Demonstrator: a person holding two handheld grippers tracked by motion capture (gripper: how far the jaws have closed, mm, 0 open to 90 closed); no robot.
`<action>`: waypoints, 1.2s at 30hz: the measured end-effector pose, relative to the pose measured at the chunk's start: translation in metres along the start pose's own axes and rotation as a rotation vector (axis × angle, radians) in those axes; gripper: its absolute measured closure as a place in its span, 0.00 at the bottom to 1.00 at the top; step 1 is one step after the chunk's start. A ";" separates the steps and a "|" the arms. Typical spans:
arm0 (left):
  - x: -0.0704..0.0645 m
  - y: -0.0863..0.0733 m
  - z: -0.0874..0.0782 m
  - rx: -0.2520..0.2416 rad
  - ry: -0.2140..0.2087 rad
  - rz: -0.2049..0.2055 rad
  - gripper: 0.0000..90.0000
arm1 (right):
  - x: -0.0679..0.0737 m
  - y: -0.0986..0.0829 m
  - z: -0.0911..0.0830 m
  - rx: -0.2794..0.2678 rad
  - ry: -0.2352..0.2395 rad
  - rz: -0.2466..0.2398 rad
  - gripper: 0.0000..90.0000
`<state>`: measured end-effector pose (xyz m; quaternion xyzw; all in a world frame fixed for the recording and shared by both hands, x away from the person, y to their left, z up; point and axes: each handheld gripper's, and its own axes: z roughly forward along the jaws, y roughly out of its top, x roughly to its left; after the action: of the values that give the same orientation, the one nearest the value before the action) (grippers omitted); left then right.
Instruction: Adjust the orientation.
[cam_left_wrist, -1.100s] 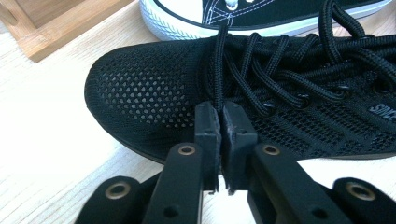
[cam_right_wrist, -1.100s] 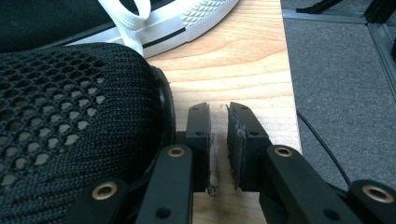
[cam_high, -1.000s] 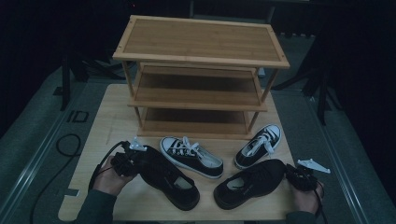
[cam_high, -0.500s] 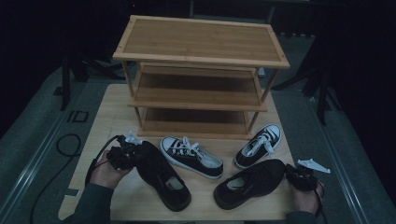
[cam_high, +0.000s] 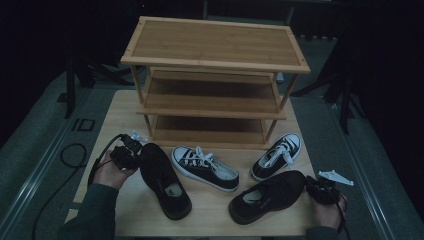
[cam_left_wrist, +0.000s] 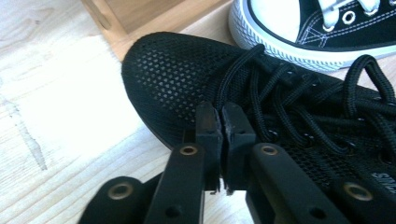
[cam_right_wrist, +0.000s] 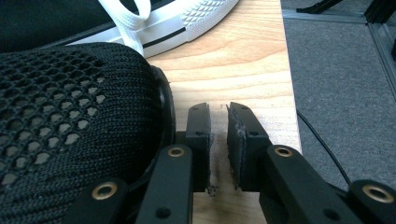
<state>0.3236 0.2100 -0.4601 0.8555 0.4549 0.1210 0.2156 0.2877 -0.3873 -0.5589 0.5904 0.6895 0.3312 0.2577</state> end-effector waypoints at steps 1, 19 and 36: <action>-0.001 0.000 -0.001 -0.004 0.011 0.001 0.89 | 0.000 0.000 0.000 0.000 0.000 0.000 0.88; -0.025 0.004 -0.024 -0.067 -0.023 -0.033 0.41 | 0.000 0.000 0.000 0.000 -0.001 -0.001 0.87; -0.055 0.001 -0.022 -0.050 -0.028 0.019 0.30 | 0.000 0.000 0.000 0.001 -0.001 0.003 0.86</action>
<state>0.2851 0.1696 -0.4405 0.8557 0.4408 0.1223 0.2420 0.2873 -0.3872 -0.5588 0.5918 0.6886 0.3309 0.2571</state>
